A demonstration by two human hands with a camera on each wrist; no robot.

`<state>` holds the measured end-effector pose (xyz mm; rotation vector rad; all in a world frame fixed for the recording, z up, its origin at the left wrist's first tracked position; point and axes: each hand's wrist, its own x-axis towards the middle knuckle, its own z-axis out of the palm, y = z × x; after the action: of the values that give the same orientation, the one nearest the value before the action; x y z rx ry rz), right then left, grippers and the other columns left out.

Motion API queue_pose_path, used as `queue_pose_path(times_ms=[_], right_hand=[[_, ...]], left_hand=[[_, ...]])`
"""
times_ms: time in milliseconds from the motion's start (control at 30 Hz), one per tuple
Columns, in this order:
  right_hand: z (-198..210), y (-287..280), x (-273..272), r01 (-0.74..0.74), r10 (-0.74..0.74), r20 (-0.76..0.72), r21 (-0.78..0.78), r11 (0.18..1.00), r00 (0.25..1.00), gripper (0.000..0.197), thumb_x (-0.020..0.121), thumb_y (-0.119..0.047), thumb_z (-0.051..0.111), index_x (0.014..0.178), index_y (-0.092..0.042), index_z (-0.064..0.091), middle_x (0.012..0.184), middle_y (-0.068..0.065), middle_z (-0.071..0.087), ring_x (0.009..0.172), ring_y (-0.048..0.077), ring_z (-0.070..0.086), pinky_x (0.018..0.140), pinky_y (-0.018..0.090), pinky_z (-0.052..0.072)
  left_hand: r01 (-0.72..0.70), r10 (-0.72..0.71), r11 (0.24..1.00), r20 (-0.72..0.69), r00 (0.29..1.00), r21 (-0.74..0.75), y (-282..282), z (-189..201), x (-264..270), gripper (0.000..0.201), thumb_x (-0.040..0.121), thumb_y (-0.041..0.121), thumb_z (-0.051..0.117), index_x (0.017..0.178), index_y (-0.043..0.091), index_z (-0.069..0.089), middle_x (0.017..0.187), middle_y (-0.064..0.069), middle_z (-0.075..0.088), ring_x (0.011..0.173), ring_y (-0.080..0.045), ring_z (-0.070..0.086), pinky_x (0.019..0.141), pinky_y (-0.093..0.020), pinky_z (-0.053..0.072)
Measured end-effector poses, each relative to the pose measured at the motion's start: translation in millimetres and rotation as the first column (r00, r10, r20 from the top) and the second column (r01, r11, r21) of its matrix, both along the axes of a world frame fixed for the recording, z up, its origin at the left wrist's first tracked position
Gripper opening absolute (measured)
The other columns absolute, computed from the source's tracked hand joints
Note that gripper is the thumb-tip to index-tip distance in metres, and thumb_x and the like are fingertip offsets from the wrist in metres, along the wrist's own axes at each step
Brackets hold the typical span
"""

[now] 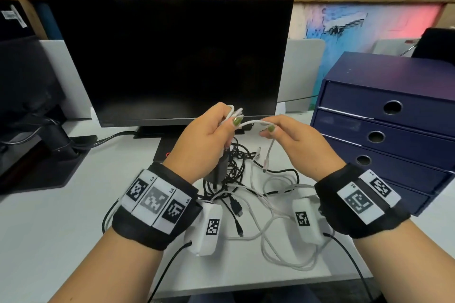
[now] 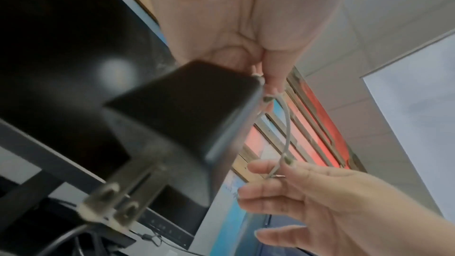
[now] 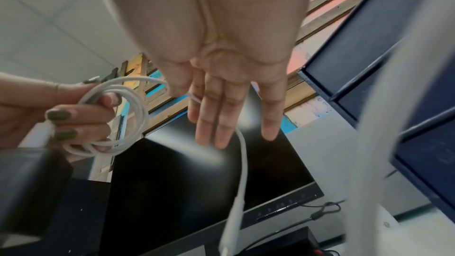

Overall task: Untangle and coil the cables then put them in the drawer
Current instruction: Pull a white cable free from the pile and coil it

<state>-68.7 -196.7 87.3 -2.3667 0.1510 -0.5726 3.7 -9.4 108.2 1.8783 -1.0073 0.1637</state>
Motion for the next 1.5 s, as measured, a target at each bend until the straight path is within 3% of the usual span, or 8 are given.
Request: queue_pose_path(times_ms=[200, 433, 667, 900, 1033, 1233, 1367, 1500], right_hand=[[9, 5, 0, 0.066, -0.064, 0.140, -0.012, 0.998, 0.988, 0.027, 0.100, -0.036, 0.040, 0.097, -0.027, 0.065, 0.069, -0.011, 0.054, 0.064, -0.001, 0.049, 0.057, 0.013, 0.036], [8, 18, 5, 0.072, -0.075, 0.173, 0.020, 0.997, 0.982, 0.022, 0.099, -0.035, 0.043, 0.090, -0.036, 0.063, 0.083, -0.013, 0.040, 0.077, -0.003, 0.043, 0.066, 0.002, 0.031], [-2, 29, 8, 0.012, -0.016, 0.141, 0.031, 0.999, 0.990, 0.025, 0.101, -0.022, 0.043, 0.110, -0.028, 0.066, 0.083, -0.012, 0.045, 0.074, 0.001, 0.047, 0.067, 0.007, 0.034], [-19, 54, 6, -0.067, 0.076, -0.079, 0.106, 0.992, 0.994, 0.021, 0.099, -0.017, 0.044, 0.117, -0.015, 0.056, 0.111, 0.001, 0.060, 0.100, 0.018, 0.058, 0.084, 0.028, 0.045], [-17, 62, -3, -0.139, 0.134, -0.183, -0.017, 0.990, 0.974, 0.023, 0.102, -0.020, 0.035, 0.121, -0.019, 0.047, 0.089, -0.001, 0.062, 0.075, 0.017, 0.058, 0.071, 0.029, 0.049], [0, 59, -20, -0.197, 0.068, -0.267, -0.498, 0.845, 0.961, 0.025, 0.101, -0.026, 0.038, 0.125, -0.021, 0.039, 0.090, 0.003, 0.060, 0.081, 0.026, 0.056, 0.070, 0.035, 0.044], [16, 60, -31, -0.174, 0.102, -0.160, -0.547, 0.819, 0.982, 0.023, 0.098, -0.027, 0.044, 0.115, -0.022, 0.058, 0.105, -0.004, 0.064, 0.091, 0.017, 0.058, 0.082, 0.031, 0.044], [38, 55, -41, -0.178, 0.218, 0.066, -0.378, 0.909, 0.974, 0.009, 0.087, -0.022, 0.065, 0.093, -0.025, 0.071, 0.090, -0.011, 0.068, 0.079, 0.002, 0.054, 0.072, 0.015, 0.040]], left_hand=[[0.186, -0.209, 0.976, -0.250, 0.945, -0.111, 2, -5, -3, 0.027, 0.100, 0.019, 0.043, 0.083, 0.015, 0.063, 0.062, 0.005, 0.054, 0.067, -0.009, 0.051, 0.073, -0.021, 0.045], [0.247, -0.330, 0.937, -0.402, 0.854, -0.245, 0, -9, -7, 0.025, 0.093, 0.029, 0.043, 0.080, 0.016, 0.060, 0.065, 0.007, 0.051, 0.066, -0.009, 0.049, 0.074, -0.028, 0.040], [0.230, -0.455, 0.862, -0.490, 0.744, -0.452, -3, -12, -13, 0.031, 0.102, 0.018, 0.037, 0.077, 0.009, 0.053, 0.068, -0.002, 0.053, 0.068, -0.017, 0.051, 0.070, -0.028, 0.051], [0.201, -0.514, 0.801, -0.475, 0.714, -0.564, -4, -7, -17, 0.028, 0.101, 0.017, 0.032, 0.087, 0.006, 0.053, 0.069, -0.003, 0.053, 0.070, -0.016, 0.057, 0.078, -0.031, 0.051], [0.145, -0.413, 0.841, -0.445, 0.795, -0.522, -5, -9, -16, 0.027, 0.102, 0.021, 0.035, 0.088, 0.010, 0.055, 0.076, -0.005, 0.063, 0.084, -0.024, 0.065, 0.092, -0.042, 0.051], [0.074, -0.189, 0.937, -0.317, 0.929, -0.341, -6, -16, -16, 0.029, 0.094, 0.038, 0.037, 0.088, 0.019, 0.058, 0.091, -0.002, 0.073, 0.101, -0.028, 0.065, 0.098, -0.053, 0.045], [0.048, -0.106, 0.966, -0.219, 0.970, -0.254, -7, -13, -14, 0.028, 0.100, 0.034, 0.038, 0.090, 0.020, 0.060, 0.090, 0.005, 0.072, 0.095, -0.023, 0.064, 0.091, -0.050, 0.049], [0.075, -0.100, 0.985, -0.156, 0.983, -0.156, -6, -13, -14, 0.024, 0.101, 0.026, 0.043, 0.088, 0.015, 0.060, 0.070, 0.008, 0.059, 0.067, -0.008, 0.053, 0.069, -0.032, 0.045]])
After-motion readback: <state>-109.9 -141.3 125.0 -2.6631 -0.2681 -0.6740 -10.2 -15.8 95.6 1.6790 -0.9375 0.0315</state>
